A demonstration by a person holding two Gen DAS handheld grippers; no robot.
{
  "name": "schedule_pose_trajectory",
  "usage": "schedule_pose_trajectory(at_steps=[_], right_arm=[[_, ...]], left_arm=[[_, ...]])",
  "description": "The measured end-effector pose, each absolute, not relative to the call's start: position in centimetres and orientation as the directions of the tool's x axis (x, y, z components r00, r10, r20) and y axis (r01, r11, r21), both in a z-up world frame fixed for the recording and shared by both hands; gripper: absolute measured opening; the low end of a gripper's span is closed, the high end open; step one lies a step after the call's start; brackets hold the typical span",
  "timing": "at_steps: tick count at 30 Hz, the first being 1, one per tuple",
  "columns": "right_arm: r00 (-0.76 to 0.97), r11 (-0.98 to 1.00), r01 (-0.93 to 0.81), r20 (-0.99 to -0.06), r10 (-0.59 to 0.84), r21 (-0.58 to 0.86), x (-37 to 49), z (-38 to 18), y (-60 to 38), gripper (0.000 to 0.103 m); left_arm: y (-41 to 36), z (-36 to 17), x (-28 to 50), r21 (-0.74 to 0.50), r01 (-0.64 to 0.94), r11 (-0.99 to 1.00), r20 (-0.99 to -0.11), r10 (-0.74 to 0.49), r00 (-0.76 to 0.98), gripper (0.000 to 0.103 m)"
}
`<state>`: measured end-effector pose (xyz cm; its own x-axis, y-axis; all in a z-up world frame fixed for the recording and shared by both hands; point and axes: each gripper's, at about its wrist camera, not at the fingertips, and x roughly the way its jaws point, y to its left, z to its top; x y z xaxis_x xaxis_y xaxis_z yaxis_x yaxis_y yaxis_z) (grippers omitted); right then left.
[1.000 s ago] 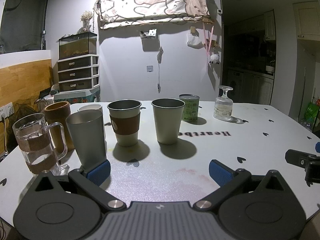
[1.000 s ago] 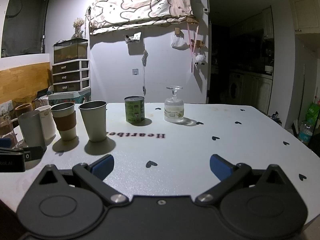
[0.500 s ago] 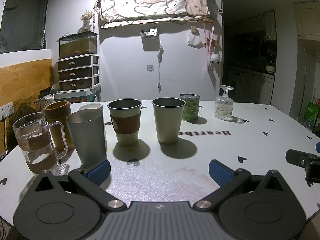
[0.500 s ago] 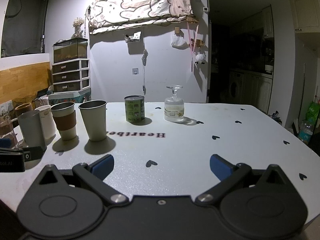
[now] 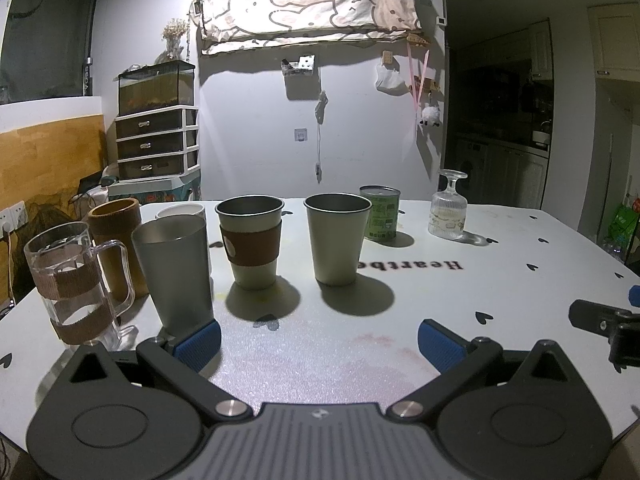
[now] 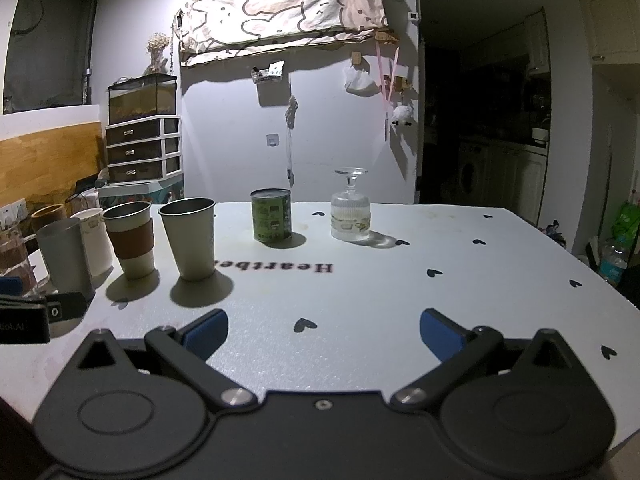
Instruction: Flip cup upright
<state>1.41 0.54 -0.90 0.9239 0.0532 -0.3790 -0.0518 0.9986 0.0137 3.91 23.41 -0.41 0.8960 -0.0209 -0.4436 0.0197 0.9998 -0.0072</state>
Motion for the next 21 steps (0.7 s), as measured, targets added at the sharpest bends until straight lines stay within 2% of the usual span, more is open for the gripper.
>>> schedule_pose_trajectory(at_steps=[9,15,21], right_arm=[[0.941,0.997,-0.077,-0.330,0.075,0.008,6.3,0.9,0.9,0.103],[0.936,0.991,-0.106,-0.329,0.128,0.083,13.5,2.5,1.9,0.103],[0.900,0.983,-0.133,-0.400,0.173,0.124,22.8,2.8,4.3,0.103]], left_arm=[[23.6,-1.8,4.1,0.003,0.016,1.000,-0.462,-0.013,0.887,0.103],[24.4,-2.9,4.3,0.008,0.001,1.000,-0.489,0.003,0.872,0.103],[26.3,-3.7,4.3,-0.019,0.001,1.000,-0.492,-0.010,0.870,0.103]])
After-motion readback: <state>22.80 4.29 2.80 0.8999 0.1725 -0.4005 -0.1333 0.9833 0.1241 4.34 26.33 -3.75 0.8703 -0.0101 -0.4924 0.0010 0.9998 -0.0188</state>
